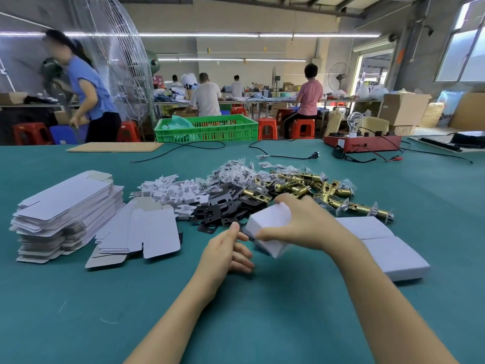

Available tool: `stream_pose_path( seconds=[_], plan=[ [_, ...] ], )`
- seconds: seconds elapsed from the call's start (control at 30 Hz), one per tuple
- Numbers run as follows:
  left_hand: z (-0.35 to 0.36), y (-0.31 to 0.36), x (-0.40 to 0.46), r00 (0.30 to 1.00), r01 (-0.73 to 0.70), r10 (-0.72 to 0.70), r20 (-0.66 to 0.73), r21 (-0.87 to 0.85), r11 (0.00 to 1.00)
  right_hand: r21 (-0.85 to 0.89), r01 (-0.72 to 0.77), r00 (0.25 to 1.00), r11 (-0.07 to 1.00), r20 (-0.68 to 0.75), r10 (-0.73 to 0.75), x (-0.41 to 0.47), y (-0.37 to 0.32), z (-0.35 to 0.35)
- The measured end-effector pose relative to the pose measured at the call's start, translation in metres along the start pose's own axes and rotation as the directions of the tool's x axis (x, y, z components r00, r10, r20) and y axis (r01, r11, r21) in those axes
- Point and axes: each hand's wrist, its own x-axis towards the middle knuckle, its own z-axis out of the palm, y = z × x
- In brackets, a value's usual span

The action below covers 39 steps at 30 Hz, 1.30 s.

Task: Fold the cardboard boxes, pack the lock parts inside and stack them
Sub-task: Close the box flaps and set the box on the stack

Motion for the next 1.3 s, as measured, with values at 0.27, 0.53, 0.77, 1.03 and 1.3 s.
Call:
stream_pose_path(
  seconds=[0.27, 0.53, 0.77, 1.03, 1.3],
  plan=[
    [0.0, -0.006, -0.003, 0.997, -0.064, 0.056, 0.043, 0.221, 0.973, -0.119, -0.22, 0.974, 0.968, -0.09, 0.21, -0.043, 0.037, -0.048],
    [0.001, -0.007, -0.004, 0.996, -0.079, 0.067, 0.056, 0.264, 0.961, -0.169, -0.52, 0.852, 0.837, -0.024, 0.524, -0.114, 0.083, -0.037],
    [0.0, -0.008, -0.003, 0.995, -0.093, 0.079, 0.06, 0.285, 0.954, -0.096, -0.635, 0.772, 0.767, -0.025, 0.635, -0.123, 0.101, -0.018],
    [0.001, -0.006, -0.005, 0.994, -0.103, 0.088, 0.062, 0.316, 0.943, -0.077, -0.688, 0.726, 0.722, -0.074, 0.684, -0.119, 0.103, -0.009],
    [0.002, -0.004, -0.008, 0.994, -0.105, 0.088, 0.07, 0.312, 0.944, -0.27, -0.666, 0.738, 0.695, -0.102, 0.667, -0.115, 0.094, -0.007]
  ],
)
